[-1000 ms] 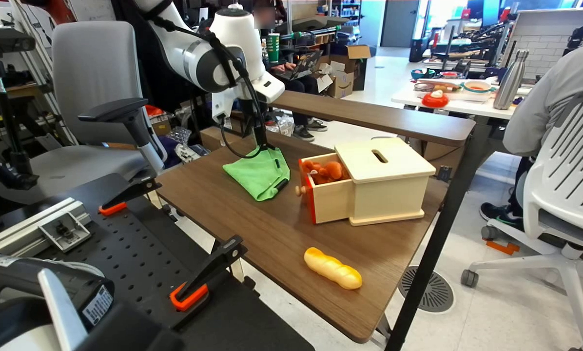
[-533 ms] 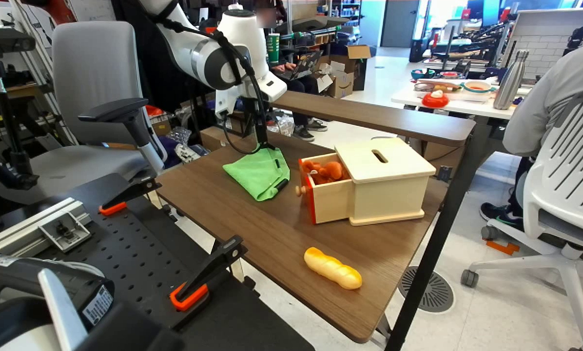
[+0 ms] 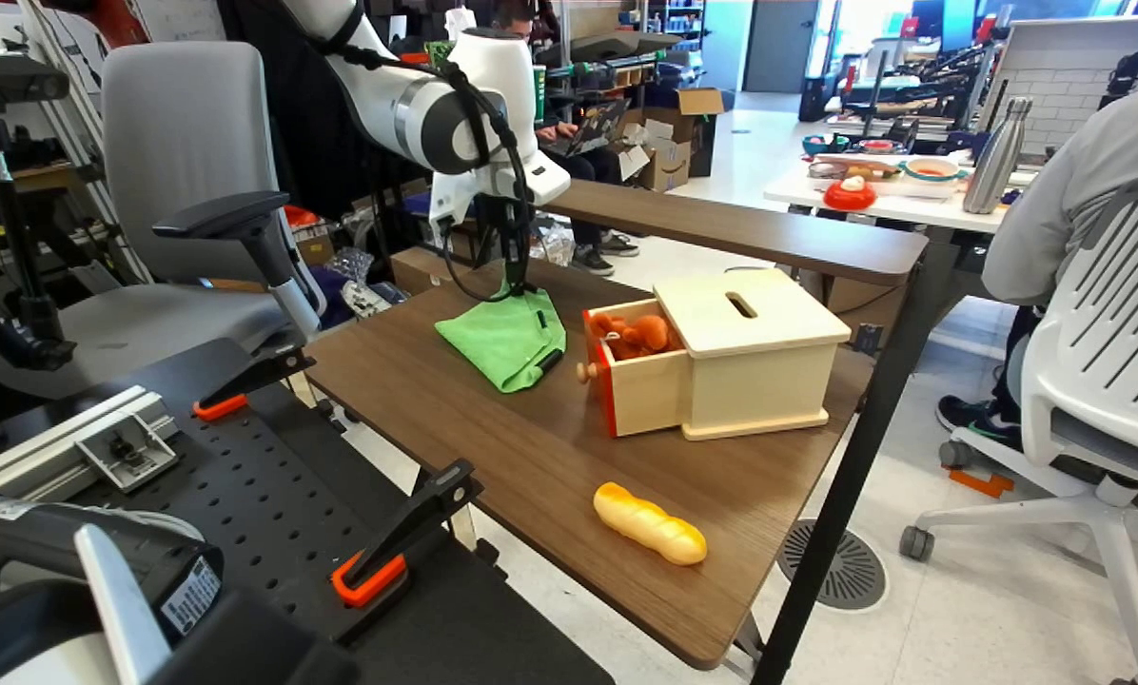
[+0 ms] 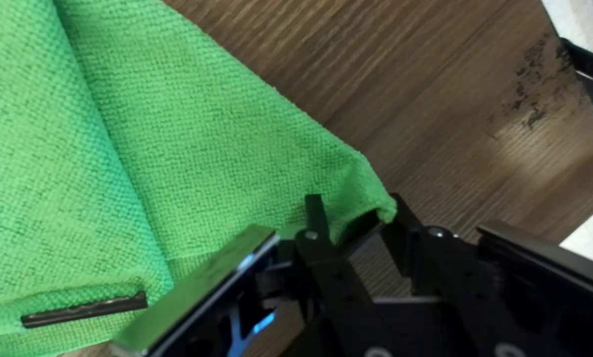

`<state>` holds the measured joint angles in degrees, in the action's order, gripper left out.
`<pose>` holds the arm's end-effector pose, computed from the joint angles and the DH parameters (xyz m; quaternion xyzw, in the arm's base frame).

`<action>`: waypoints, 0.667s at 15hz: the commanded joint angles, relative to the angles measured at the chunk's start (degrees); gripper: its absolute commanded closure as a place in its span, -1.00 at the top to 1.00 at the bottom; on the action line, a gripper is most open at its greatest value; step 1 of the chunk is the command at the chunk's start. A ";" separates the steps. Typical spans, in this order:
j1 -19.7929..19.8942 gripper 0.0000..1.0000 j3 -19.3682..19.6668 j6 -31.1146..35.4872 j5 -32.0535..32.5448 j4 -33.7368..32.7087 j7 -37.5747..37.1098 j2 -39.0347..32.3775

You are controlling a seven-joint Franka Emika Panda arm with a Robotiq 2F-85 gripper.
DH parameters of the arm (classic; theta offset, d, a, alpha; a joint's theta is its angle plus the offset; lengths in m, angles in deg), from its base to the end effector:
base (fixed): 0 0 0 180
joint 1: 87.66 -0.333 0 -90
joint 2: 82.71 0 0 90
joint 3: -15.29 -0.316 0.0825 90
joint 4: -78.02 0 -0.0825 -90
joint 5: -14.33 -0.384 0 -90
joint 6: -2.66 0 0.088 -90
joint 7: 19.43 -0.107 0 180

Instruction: Fold the green towel from top to bottom

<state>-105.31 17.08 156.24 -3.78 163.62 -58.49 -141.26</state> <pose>0.6824 0.1876 0.0730 -0.9406 0.3220 -0.0415 0.0992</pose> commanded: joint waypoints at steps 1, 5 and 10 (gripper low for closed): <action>0.12 -0.90 0.85 -4.46 2.46 -4.08 -2.72 -2.02; 0.58 -1.00 0.65 -5.81 3.55 -3.91 -3.03 -1.04; 0.50 -0.98 -0.73 -3.74 4.34 -0.66 -1.36 2.70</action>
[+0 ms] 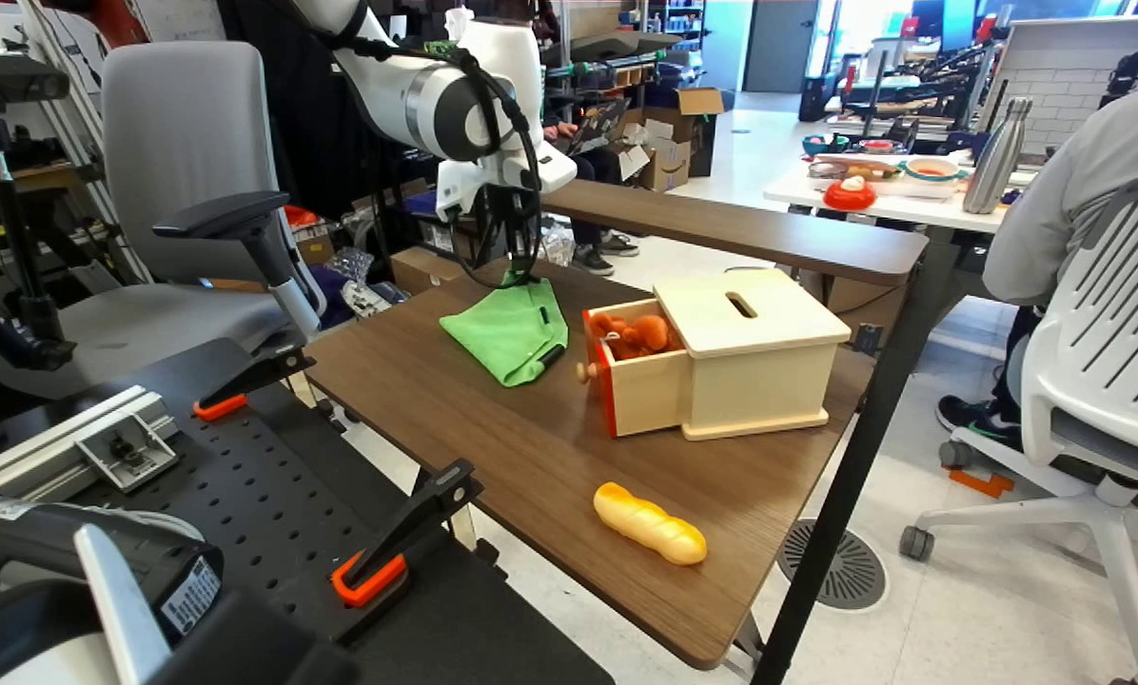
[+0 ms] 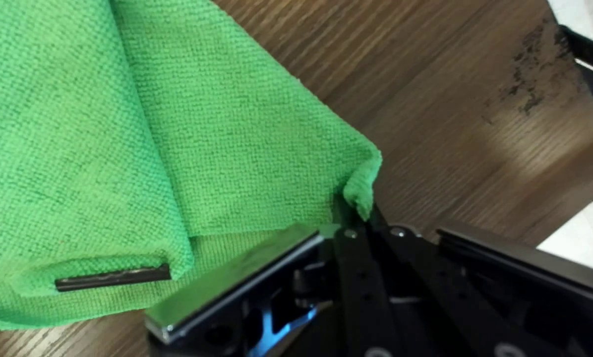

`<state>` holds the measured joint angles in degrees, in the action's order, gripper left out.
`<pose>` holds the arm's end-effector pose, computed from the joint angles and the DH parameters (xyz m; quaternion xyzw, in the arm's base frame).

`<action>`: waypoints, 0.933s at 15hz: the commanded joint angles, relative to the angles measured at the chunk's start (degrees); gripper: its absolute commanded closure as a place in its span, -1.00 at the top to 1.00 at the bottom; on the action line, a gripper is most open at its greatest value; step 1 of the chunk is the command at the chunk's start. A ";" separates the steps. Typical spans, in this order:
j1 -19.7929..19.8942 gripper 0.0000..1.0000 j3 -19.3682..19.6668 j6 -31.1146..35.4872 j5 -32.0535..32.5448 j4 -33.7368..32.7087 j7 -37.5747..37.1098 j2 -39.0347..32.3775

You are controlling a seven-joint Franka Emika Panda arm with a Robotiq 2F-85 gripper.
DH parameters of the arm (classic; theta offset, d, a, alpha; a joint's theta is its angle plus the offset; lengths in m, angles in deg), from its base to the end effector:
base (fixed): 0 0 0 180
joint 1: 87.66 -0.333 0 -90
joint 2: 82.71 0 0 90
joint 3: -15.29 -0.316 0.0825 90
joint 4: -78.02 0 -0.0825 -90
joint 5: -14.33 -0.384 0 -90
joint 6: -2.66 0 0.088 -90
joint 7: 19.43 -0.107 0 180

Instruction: Fold the green towel from top to bottom

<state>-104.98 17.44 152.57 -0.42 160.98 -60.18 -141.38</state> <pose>0.6932 0.1871 0.0839 -0.9452 0.3131 -0.0377 0.0846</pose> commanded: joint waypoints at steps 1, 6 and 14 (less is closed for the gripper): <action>0.10 -0.98 -1.48 1.01 0.85 3.33 0.66 3.95; 0.63 -0.98 -3.67 5.69 0.14 11.90 3.71 10.09; 4.11 -0.98 -5.69 15.21 -2.01 31.66 10.73 22.03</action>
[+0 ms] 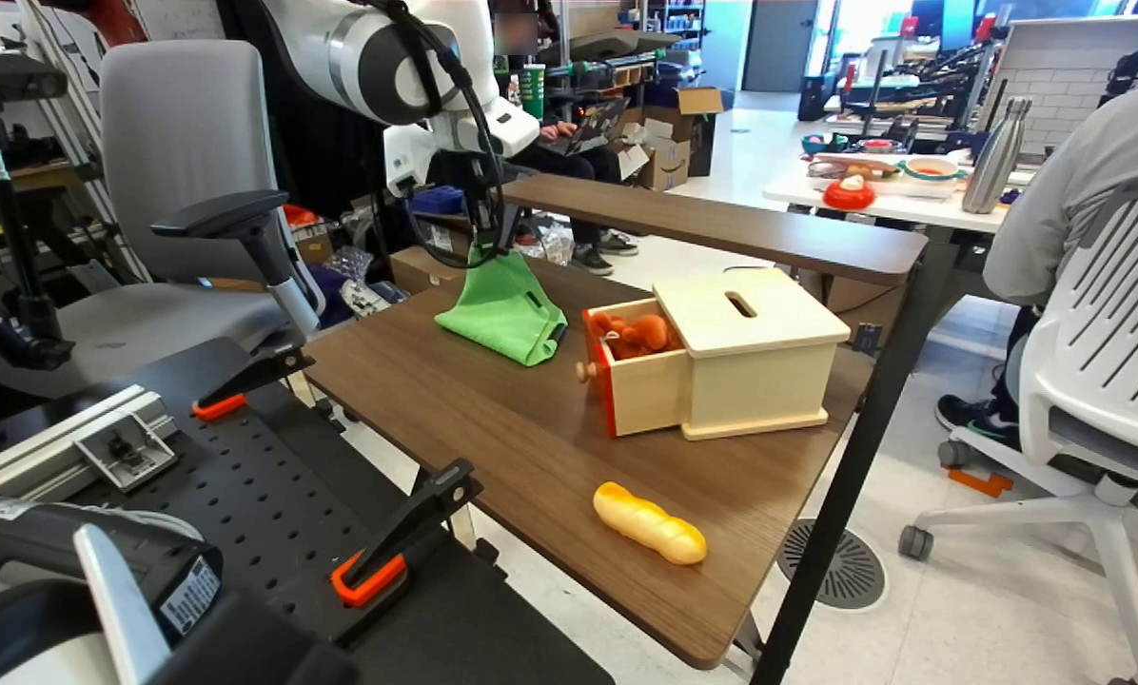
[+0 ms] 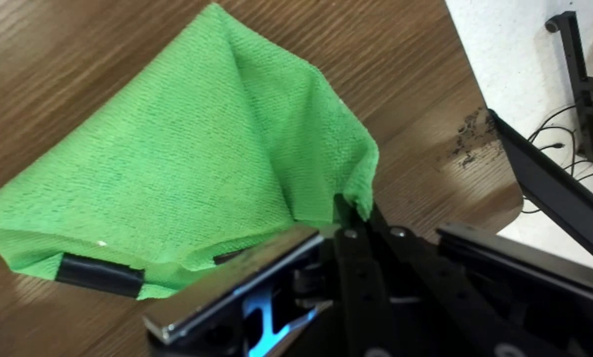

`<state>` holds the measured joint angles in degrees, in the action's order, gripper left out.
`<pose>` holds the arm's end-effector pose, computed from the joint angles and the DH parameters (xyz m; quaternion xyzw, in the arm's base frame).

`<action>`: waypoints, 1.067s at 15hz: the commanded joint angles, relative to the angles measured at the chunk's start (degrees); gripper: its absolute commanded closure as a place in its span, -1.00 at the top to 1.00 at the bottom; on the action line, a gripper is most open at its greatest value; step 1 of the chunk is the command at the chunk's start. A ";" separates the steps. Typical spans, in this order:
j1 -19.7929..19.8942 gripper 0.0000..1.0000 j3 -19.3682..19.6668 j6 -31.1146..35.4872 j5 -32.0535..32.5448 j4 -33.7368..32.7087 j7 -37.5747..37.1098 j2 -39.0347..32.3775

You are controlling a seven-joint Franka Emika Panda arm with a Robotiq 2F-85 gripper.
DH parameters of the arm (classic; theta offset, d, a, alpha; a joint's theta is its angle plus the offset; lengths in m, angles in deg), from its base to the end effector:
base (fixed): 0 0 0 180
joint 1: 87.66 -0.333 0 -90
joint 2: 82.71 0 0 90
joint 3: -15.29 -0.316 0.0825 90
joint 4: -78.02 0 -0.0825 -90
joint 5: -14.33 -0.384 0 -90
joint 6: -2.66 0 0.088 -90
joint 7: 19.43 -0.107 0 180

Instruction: Fold the green towel from top to bottom

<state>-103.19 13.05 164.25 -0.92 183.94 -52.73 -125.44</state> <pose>0.6268 0.1854 0.1386 -0.9572 0.2586 -0.0704 0.1093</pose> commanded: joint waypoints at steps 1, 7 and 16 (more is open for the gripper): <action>3.13 -0.98 -1.46 4.12 -1.94 10.35 3.90 7.15; 7.44 -0.98 -0.45 3.52 -4.24 13.62 5.94 8.28; 8.81 -0.98 2.06 2.36 -3.22 12.64 5.28 2.30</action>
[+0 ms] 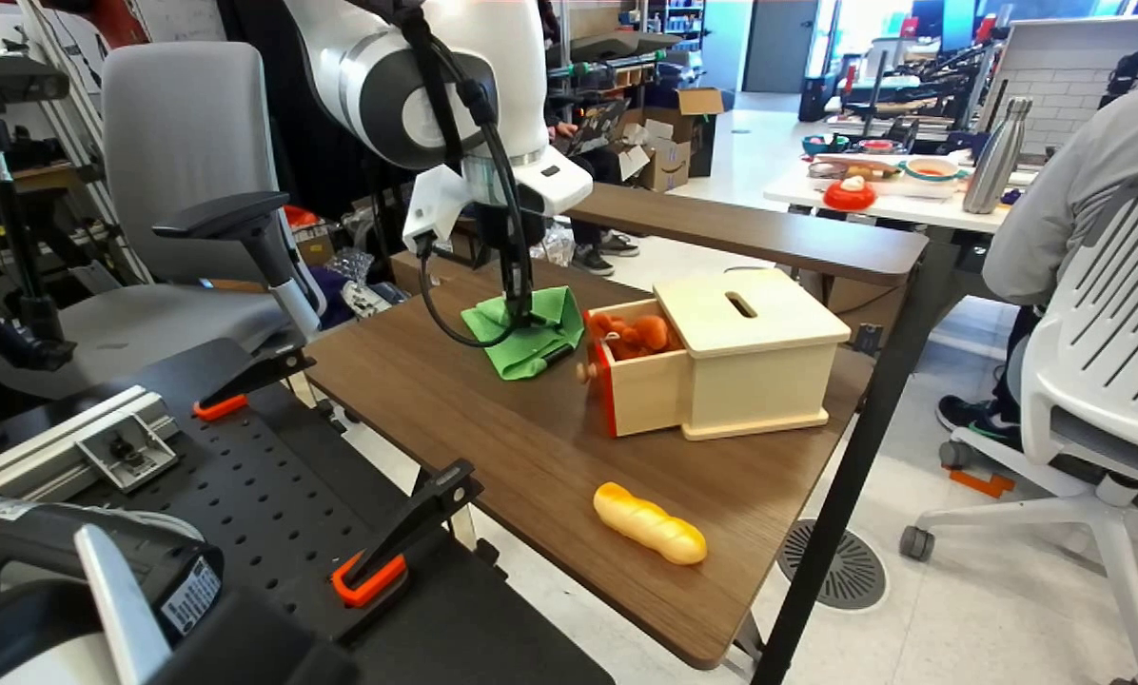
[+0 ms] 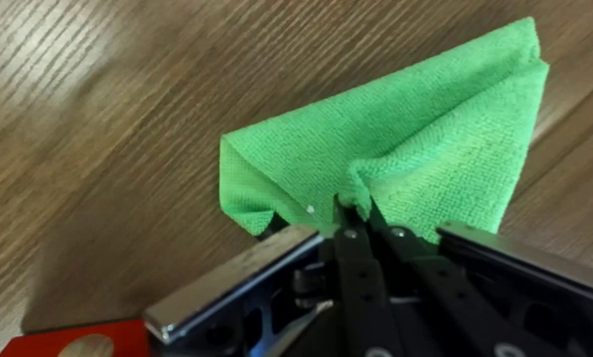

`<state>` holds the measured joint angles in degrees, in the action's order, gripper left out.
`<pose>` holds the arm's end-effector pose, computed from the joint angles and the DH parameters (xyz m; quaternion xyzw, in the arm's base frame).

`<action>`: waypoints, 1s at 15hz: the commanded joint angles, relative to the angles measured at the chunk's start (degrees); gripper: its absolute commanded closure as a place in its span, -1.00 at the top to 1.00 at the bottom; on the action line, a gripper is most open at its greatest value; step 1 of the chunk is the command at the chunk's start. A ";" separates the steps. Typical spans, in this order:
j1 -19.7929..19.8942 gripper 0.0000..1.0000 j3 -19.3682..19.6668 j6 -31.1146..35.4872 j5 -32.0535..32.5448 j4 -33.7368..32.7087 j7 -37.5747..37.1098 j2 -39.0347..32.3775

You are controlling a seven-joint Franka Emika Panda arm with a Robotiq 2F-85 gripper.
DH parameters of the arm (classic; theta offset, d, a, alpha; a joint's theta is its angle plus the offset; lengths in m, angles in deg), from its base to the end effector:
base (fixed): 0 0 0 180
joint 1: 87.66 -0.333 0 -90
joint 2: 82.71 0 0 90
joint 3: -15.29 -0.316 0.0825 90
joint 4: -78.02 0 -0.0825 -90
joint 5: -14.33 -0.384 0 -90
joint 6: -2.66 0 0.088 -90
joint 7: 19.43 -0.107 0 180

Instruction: Fold the green towel from top to bottom

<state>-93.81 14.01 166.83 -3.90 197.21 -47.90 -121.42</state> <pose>0.5768 0.0581 0.1053 -0.9407 0.3299 -0.0326 0.0718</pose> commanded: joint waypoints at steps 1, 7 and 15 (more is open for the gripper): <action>-0.75 -0.98 1.46 -0.12 -0.13 -0.76 0.34 -2.38; -1.17 -0.43 2.74 -1.03 0.04 -1.52 -0.04 -4.87; -0.95 0.57 2.54 -2.08 -0.22 -0.96 -0.02 -3.70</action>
<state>-94.13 16.14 166.12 -3.86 196.83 -47.91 -125.41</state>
